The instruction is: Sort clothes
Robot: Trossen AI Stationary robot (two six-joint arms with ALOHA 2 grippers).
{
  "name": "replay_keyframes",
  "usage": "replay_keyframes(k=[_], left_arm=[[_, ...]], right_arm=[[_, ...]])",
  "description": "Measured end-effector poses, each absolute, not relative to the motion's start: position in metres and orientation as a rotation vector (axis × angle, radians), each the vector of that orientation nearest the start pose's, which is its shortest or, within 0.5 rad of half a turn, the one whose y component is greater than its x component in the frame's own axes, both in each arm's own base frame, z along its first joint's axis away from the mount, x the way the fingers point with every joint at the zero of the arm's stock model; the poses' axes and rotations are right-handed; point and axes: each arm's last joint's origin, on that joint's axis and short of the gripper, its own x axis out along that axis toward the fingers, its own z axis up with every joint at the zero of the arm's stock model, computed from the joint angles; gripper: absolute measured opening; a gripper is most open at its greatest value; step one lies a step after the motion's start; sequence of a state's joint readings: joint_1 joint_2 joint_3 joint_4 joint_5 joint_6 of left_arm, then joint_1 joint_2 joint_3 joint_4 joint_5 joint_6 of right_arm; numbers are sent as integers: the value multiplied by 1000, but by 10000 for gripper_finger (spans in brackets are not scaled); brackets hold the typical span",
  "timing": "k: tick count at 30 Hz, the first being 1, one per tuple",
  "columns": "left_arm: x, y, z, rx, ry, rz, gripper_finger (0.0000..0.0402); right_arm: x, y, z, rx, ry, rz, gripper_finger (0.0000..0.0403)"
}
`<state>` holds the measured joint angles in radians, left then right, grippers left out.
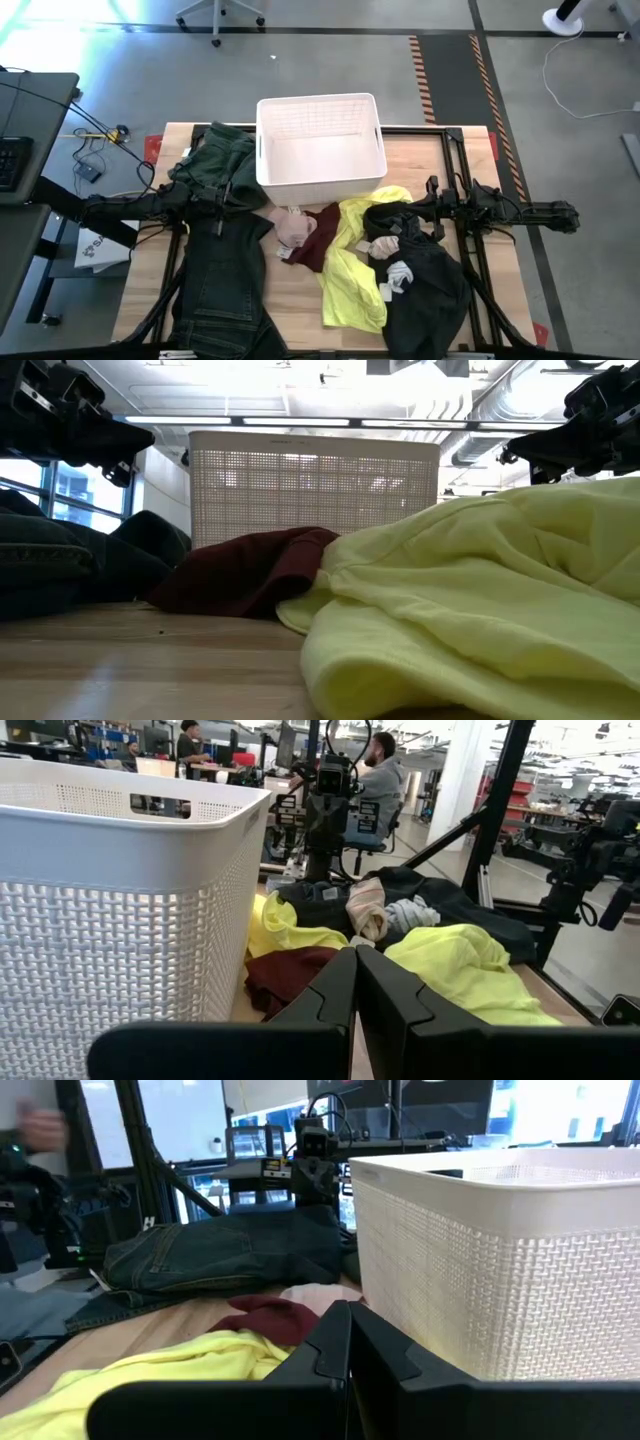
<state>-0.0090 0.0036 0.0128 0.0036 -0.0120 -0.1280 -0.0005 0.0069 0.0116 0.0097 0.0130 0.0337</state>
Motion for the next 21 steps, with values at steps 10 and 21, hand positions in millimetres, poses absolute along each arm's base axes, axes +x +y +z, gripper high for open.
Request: replay_keyframes(k=[10, 21], left_arm=[[97, -1, 168, -128, -13, 2, 10], [97, -1, 168, -128, -12, 2, 10]], right_arm=[[96, -4, 178, 42, -124, -105, 0], [83, 9, 219, 54, -551, 303, 0]])
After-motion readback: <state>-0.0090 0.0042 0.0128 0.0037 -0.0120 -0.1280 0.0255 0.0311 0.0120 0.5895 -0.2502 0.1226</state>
